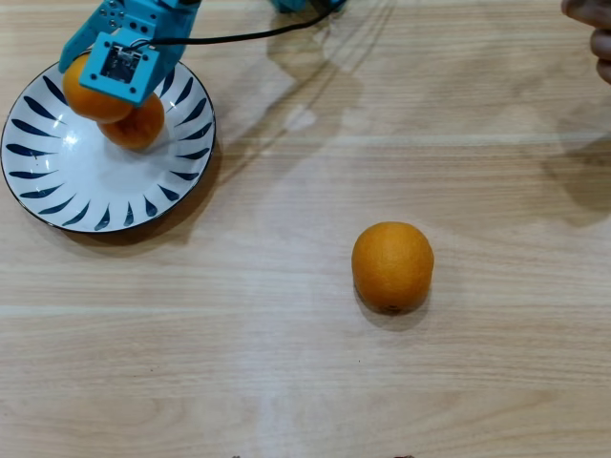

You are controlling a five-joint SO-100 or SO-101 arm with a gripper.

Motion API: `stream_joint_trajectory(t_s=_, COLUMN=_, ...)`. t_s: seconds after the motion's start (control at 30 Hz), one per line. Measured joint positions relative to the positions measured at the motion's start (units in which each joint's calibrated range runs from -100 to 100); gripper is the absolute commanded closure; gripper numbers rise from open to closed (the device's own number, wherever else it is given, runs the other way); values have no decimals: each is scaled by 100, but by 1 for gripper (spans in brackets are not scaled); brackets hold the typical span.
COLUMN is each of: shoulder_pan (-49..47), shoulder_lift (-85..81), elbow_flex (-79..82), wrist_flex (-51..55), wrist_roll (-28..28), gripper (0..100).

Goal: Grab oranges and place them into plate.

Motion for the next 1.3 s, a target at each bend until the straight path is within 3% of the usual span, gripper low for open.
stream_joint_trajectory(t_s=0.33, shoulder_pan=734, shoulder_lift=1803, elbow_flex=-1771, wrist_flex=-172, wrist_roll=381, gripper=67)
stream_joint_trajectory(t_s=0.43, shoulder_pan=777, shoulder_lift=2226, elbow_flex=-2240, wrist_flex=-172, wrist_roll=381, gripper=62)
stream_joint_trajectory(t_s=0.73, shoulder_pan=768, shoulder_lift=2378, elbow_flex=-2594, wrist_flex=-112, wrist_roll=308, gripper=59)
stream_joint_trajectory(t_s=0.9, shoulder_pan=523, shoulder_lift=2378, elbow_flex=-2638, wrist_flex=112, wrist_roll=256, gripper=68)
stream_joint_trajectory(t_s=1.13, shoulder_pan=-709, shoulder_lift=2133, elbow_flex=-3125, wrist_flex=801, wrist_roll=245, gripper=86)
stream_joint_trajectory(t_s=1.3, shoulder_pan=-1832, shoulder_lift=1676, elbow_flex=-3533, wrist_flex=1585, wrist_roll=83, gripper=87)
